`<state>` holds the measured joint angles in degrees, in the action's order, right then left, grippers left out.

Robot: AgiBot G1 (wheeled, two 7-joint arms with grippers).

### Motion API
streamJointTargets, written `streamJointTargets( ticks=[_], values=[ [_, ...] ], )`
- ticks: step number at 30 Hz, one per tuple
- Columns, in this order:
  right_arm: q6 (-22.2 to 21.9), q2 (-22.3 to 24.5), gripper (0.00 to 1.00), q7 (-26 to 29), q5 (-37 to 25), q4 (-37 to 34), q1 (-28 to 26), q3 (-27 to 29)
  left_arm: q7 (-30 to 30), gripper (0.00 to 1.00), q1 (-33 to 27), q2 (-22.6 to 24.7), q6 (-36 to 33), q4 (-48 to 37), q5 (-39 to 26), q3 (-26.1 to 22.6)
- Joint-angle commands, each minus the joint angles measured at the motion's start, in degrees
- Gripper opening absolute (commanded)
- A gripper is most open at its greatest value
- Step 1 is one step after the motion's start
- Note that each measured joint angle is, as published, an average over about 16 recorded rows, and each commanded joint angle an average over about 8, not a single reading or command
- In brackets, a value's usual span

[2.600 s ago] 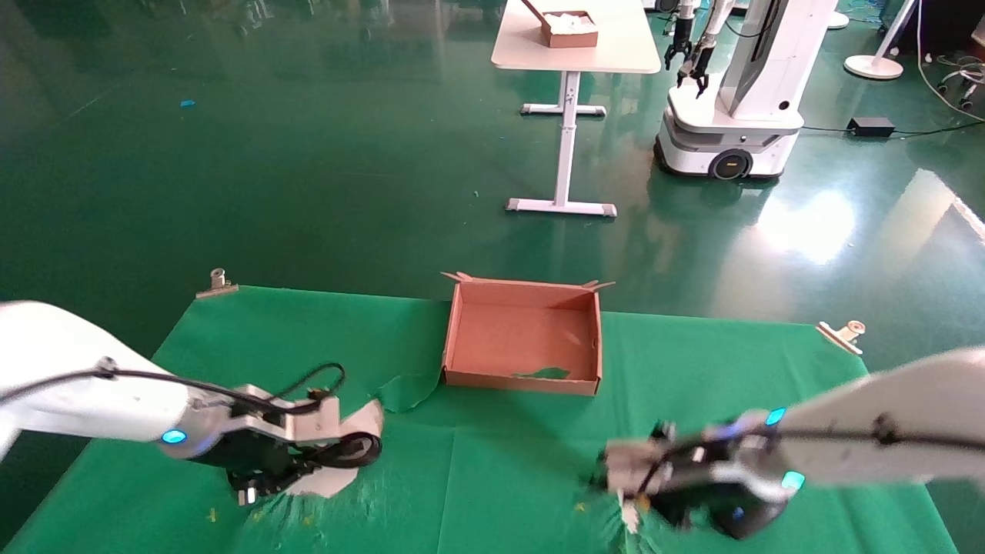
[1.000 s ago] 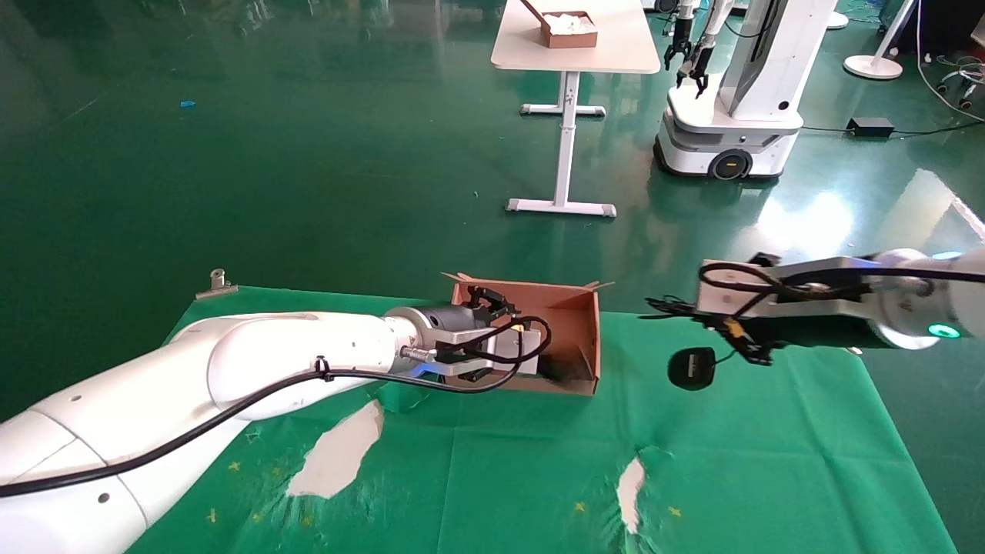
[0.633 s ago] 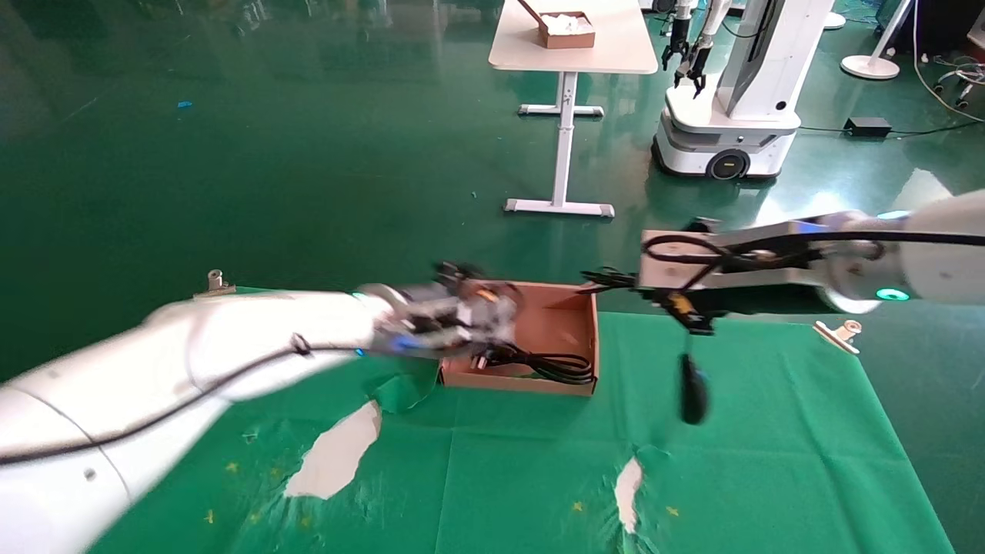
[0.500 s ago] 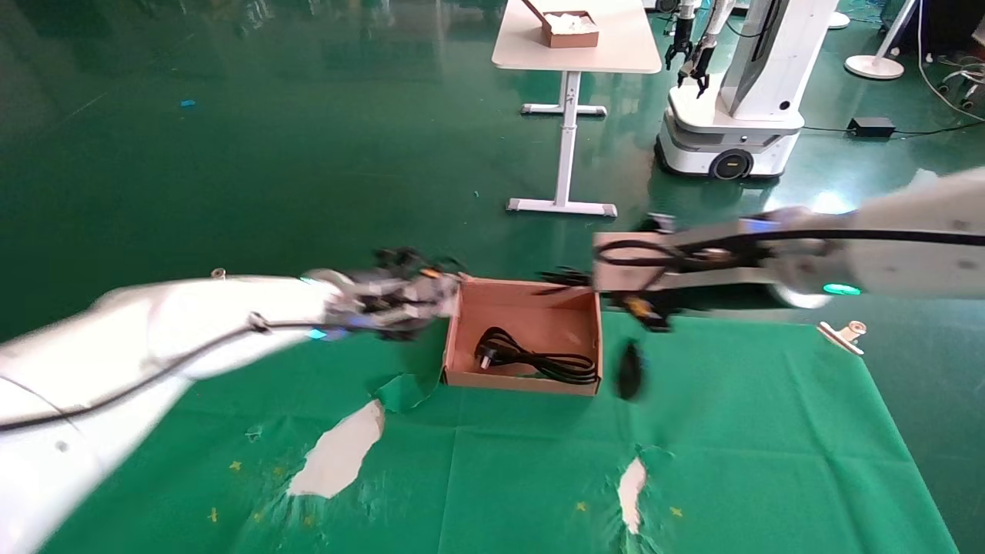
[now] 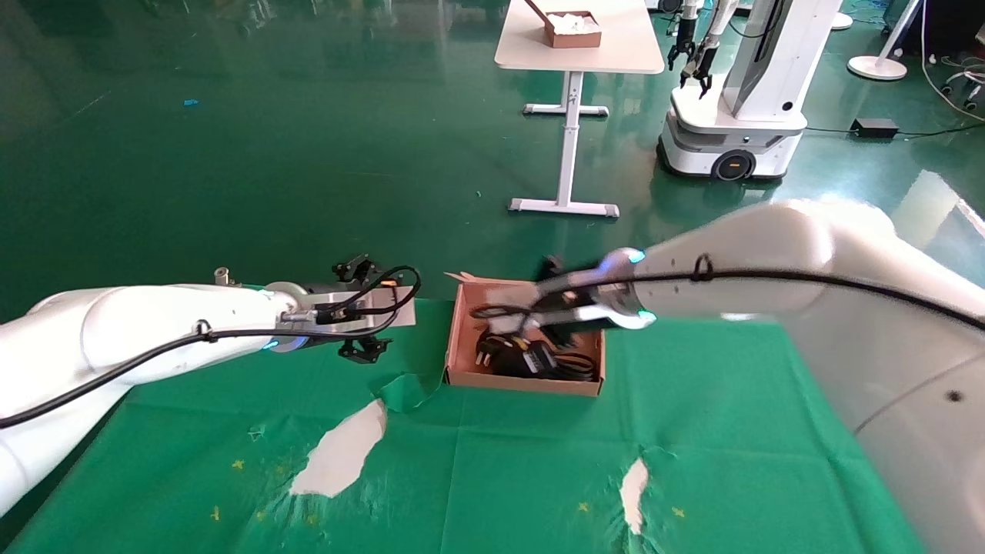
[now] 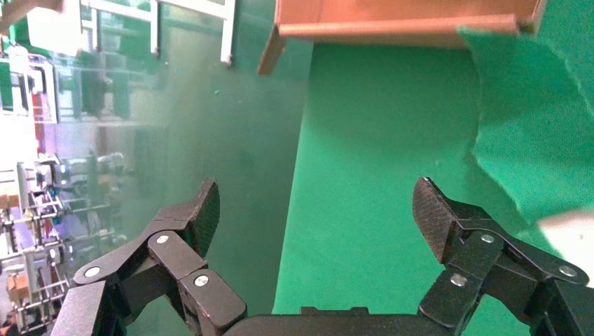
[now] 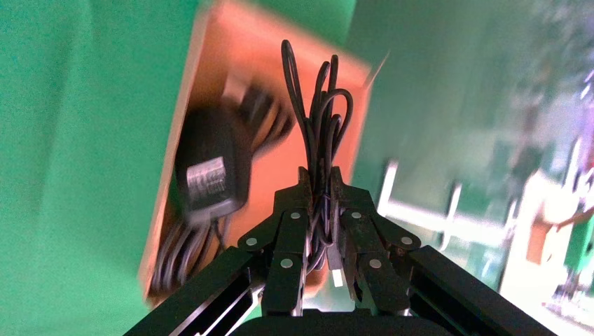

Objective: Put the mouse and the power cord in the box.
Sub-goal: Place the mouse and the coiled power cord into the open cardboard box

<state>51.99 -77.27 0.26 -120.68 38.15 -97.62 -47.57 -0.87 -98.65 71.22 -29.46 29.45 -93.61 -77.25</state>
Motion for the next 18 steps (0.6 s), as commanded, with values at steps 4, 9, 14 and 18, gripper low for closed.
streamJointTargets(
  ticks=[4, 9, 14, 18],
  values=[
    [-6.8, -1.9, 0.71, 0.3, -1.7, -7.8, 0.1, -3.8, -1.6, 1.0, 0.1, -0.8, 0.1, 1.6, -0.9, -0.5],
    [-9.1, -2.4, 1.0, 0.6, -2.1, -9.3, 0.3, -5.0, -2.0, 1.0, 0.1, -1.0, 0.1, 1.9, -1.2, -0.7],
    [-8.0, -2.1, 1.0, 0.5, -2.0, -8.2, 0.3, -4.4, -1.8, 1.0, 0.1, -0.9, 0.2, 1.8, -1.1, -0.6],
    [-7.2, -1.9, 1.0, 0.4, -1.9, -7.6, 0.2, -4.1, -1.7, 1.0, 0.1, -0.8, 0.2, 1.7, -1.1, -0.5]
  ],
)
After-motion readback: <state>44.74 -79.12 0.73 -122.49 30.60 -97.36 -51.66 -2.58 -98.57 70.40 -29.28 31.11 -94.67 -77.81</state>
